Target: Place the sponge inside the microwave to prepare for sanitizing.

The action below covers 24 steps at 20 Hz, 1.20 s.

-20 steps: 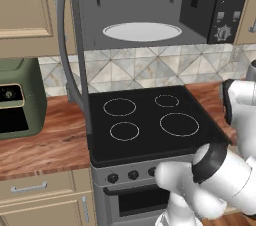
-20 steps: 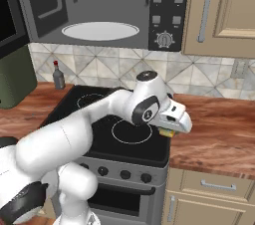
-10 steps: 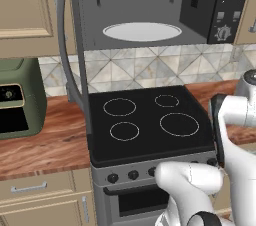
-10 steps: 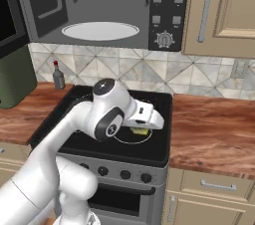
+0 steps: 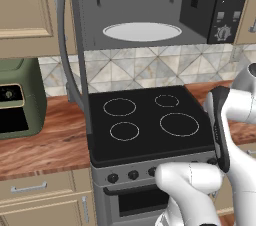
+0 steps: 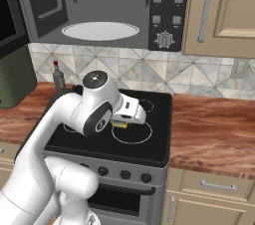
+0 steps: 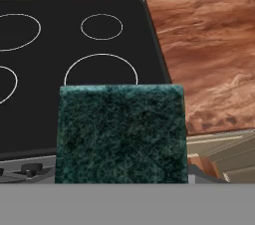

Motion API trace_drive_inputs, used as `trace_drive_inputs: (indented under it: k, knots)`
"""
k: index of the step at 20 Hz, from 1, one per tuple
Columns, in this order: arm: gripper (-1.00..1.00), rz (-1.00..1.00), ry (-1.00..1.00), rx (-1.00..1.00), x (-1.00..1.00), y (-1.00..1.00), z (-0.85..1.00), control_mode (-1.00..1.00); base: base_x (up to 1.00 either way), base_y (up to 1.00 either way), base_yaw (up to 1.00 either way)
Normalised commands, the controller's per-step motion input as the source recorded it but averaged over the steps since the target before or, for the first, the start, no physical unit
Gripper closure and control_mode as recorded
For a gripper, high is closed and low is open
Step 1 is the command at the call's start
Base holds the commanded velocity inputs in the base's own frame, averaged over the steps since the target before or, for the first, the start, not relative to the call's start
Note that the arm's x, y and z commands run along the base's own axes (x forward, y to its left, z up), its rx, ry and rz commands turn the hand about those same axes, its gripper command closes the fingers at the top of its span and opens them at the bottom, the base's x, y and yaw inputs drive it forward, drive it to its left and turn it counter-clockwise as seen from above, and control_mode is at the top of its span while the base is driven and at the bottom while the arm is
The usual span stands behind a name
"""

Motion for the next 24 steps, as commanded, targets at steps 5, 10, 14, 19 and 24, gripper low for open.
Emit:
trace_drive_inputs:
  k: [5, 10, 14, 19, 24]
  knots:
    - [1.00, 0.01, 0.00, -0.02, -0.03, 0.43, 0.01, -1.00, 0.00, 0.00, 0.00]
    - [1.00, 0.00, -0.03, -0.02, -0.15, 0.34, 0.25, -1.00, 0.00, 0.00, 0.00]
    - [1.00, 0.00, -0.09, 0.01, -0.26, 0.12, 0.38, -1.00, 0.00, 0.00, 0.00]
    - [1.00, 0.00, -0.09, 0.03, -0.22, 0.10, 0.51, -1.00, 0.00, 0.00, 0.00]
    - [1.00, 0.00, -0.13, 0.00, -0.15, 0.15, 0.53, -1.00, 0.00, 0.00, 0.00]
